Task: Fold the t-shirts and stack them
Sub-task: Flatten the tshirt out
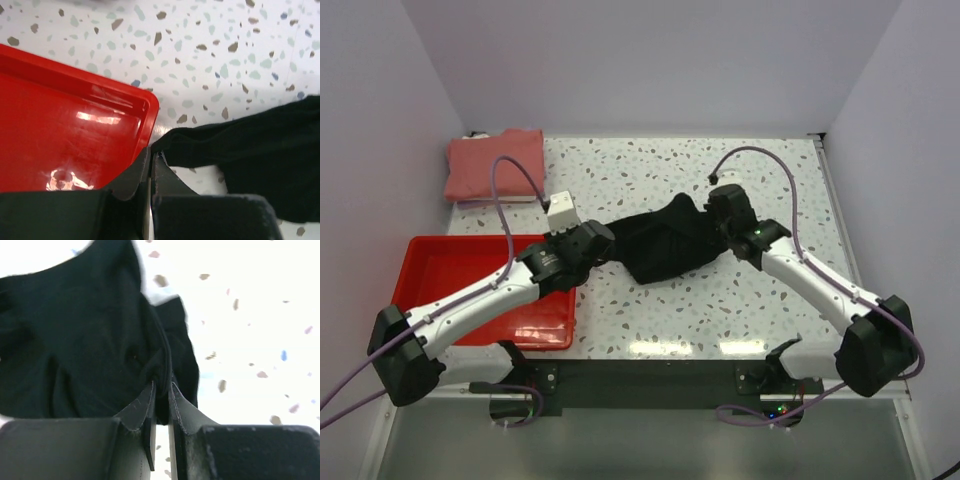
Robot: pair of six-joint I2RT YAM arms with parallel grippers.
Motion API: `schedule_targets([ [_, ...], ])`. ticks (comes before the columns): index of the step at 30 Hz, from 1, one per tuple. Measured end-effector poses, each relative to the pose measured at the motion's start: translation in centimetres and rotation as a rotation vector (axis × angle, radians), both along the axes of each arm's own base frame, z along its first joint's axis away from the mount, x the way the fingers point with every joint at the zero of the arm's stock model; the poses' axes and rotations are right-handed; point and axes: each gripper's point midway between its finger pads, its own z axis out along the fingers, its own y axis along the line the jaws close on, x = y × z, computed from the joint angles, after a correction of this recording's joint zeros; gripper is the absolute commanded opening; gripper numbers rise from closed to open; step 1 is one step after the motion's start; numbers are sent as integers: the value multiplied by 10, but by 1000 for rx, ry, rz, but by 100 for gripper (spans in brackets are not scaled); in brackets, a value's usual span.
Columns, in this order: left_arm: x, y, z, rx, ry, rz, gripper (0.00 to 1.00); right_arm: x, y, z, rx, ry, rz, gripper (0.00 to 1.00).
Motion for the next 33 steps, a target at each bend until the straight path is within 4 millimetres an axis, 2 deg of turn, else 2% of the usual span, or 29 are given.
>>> schedule_targets([
  [3, 13, 9, 19, -17, -38, 49, 0, 2, -27, 11, -14, -25, -89, 0],
  [6, 27, 8, 53, -55, -118, 57, 0, 1, -58, 41, 8, -83, -171, 0],
  [8, 34, 5, 83, -88, -188, 43, 0, 2, -74, 72, 16, -147, -220, 0],
  [10, 39, 4, 121, -131, -286, 32, 0, 1, -88, 117, 24, -253, -268, 0],
  [13, 38, 13, 177, -186, -422, 41, 0, -10, -108, 177, 47, -407, -345, 0],
  [15, 34, 20, 213, -223, -505, 44, 0, -25, -123, 213, 69, -502, -392, 0],
  [19, 17, 37, 270, -303, -643, 29, 0, -55, -137, 270, 148, -645, -408, 0],
  [26, -25, 53, 329, -440, -808, -112, 0, -105, -141, 337, 287, -802, -317, 0],
  [33, -54, 46, 371, -524, -894, -288, 0, -163, -147, 412, 389, -960, -195, 0],
])
